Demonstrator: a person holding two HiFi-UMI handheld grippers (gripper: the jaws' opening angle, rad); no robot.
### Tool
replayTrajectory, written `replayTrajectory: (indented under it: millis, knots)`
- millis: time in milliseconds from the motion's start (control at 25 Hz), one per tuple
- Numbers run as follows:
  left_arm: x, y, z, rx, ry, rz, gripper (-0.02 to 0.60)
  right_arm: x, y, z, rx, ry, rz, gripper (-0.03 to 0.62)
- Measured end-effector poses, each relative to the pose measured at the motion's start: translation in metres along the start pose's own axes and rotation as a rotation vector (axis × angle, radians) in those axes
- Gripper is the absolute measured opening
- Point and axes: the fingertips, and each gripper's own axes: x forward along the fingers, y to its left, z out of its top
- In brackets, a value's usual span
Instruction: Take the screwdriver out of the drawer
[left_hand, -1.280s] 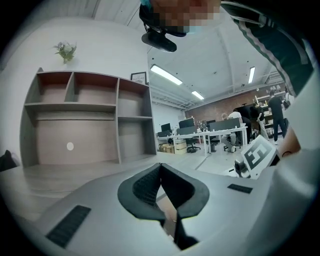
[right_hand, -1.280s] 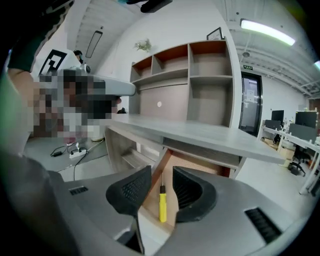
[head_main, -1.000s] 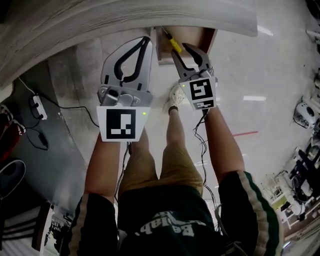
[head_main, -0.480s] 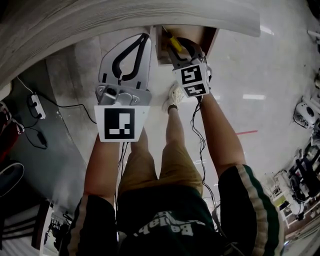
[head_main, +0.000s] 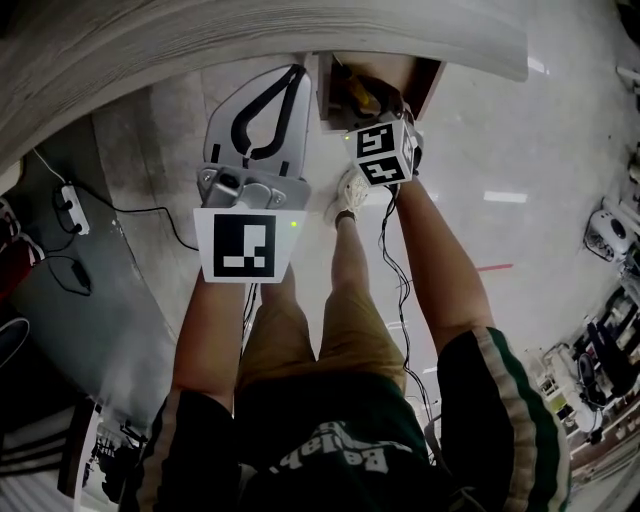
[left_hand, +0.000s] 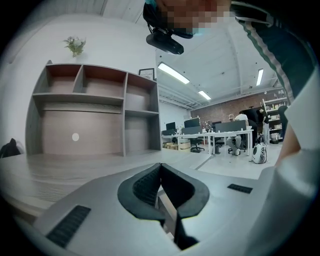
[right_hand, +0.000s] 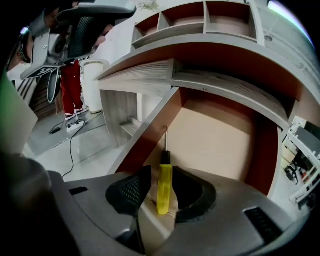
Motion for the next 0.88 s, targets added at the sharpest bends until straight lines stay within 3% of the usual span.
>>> replayTrajectory:
  millis: [440,560,880]
  knots:
    - [-0.004,0.01,-0.006,-0.023,0.001,0.019,0.018,0.018,-0.009,-0.008,-0.02,0.103,-0.053,0.127]
    - [-0.006,0.01,-0.006,-0.008,0.0,0.003,0.018,0.022,-0.011,-0.007,-0.038,0.125,-0.074,0.086]
    - [-0.002,-0.001,-0.006,-0.006,0.002,-0.03,0.018,0.022,-0.017,-0.007,-0.035,0.124,-0.027,0.078]
